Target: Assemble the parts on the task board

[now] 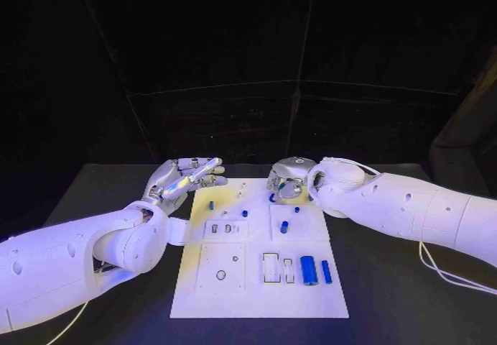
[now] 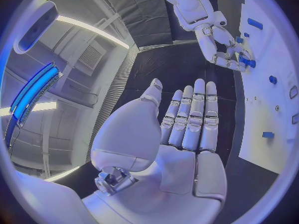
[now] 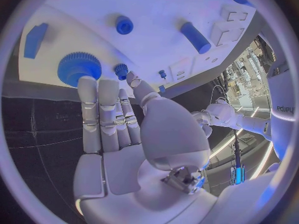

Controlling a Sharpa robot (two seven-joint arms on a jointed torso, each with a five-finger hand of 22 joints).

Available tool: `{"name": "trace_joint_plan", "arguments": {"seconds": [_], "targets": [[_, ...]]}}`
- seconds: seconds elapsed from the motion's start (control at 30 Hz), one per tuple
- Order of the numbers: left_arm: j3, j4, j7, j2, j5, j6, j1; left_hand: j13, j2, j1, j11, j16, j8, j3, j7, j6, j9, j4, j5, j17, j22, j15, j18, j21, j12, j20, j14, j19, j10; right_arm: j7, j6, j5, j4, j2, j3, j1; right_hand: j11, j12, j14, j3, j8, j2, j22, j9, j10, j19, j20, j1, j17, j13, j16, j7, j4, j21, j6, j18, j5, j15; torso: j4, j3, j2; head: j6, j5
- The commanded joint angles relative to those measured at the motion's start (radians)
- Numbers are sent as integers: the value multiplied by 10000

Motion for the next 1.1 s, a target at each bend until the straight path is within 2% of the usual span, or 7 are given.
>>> {"name": "trace_joint_plan", "arguments": {"seconds": [0.03, 0.27, 0.47, 0.6, 0.7, 0.9, 1.1], "targets": [[7, -5, 12, 1, 52, 55, 13, -14, 88, -8, 46, -48, -64, 2, 51, 11, -11, -82, 13, 17, -9, 30, 55, -47, -54, 26, -2, 43, -23, -114, 405, -256, -44, 28, 8, 26, 38, -36, 160, 125, -53, -64, 471, 4, -123, 91, 44, -44, 517, 19, 597, -7, 9, 455, -107, -245, -86, 9, 27, -3, 55, -38, -85], [7, -19, -9, 1, 75, 44, 15, -13, 93, -3, 46, -52, -67, 6, 51, 13, -10, -91, 13, 18, -13, 30, 56, -52, -57, 27, 1, 44, -21, -64, 501, -289, -82, 65, 7, 25, 40, -15, 151, 267, -33, 24, 794, 13, -42, 137, 58, -13, 882, 21, 1004, 4, 2, 742, -31, -281, -157, 14, 15, 21, 93, -69, -48], [7, -38, -32, -7, 79, 45, 15, -12, 93, 3, 46, -57, -70, 9, 52, 16, -10, -101, 13, 20, -17, 30, 57, -56, -61, 28, 3, 45, -19, -24, 556, -295, -117, 103, 6, 24, 1, 34, 178, 616, 8, 182, 1391, 28, 270, 308, 53, -22, 1448, 25, 1613, 6, 18, 1218, 185, -363, -478, -7, 20, 25, 91, -107, -53], [7, -40, -52, -10, 80, 59, 15, -12, 93, 3, 46, -57, -70, 9, 52, 16, -10, -101, 13, 20, -17, 30, 57, -56, -61, 28, 3, 45, -19, -3, 631, -296, -146, 114, 5, 24, -62, 79, 219, 891, 55, 324, 1786, 45, 555, 460, 26, -28, 1808, 32, 1990, -54, 44, 1517, 403, -421, -641, -56, 36, 21, 98, -132, -51], [7, -39, -68, -14, 81, 73, 15, -12, 92, 3, 47, -60, -73, 9, 54, 15, -10, -106, 12, 20, -19, 30, 57, -60, -64, 29, 3, 46, -19, 28, 694, -297, -176, 132, 5, 23, -124, 93, 216, 1147, 89, 448, 1978, 56, 739, 513, -9, 19, 1968, 35, 2173, -105, 43, 1670, 574, -447, -986, -95, 40, 19, 108, -148, -40], [7, -42, -104, -23, 81, 94, 16, -12, 92, 3, 47, -61, -73, 9, 54, 15, -10, -106, 12, 20, -19, 31, 57, -60, -65, 29, 3, 46, -20, 65, 745, -297, -188, 164, 5, 23, -193, 70, 225, 1427, 115, 438, 2315, 67, 955, 619, -47, -84, 2256, 34, 2494, -171, 110, 1926, 810, -500, -1118, -136, 46, 25, 115, -207, -14], [7, -44, -142, -39, 81, 90, 17, -13, 97, 7, 56, -85, -94, 14, 66, 6, -11, -131, 12, 22, -34, 38, 55, -83, -87, 35, -5, 38, -30, -4, 172, -270, -154, 152, 5, 23, -216, 18, 215, 1671, 90, 416, 2490, 63, 1041, 657, -72, -95, 2385, 28, 2672, -195, 137, 2071, 911, -525, -1100, -158, 43, 26, 114, -219, -4]]}}
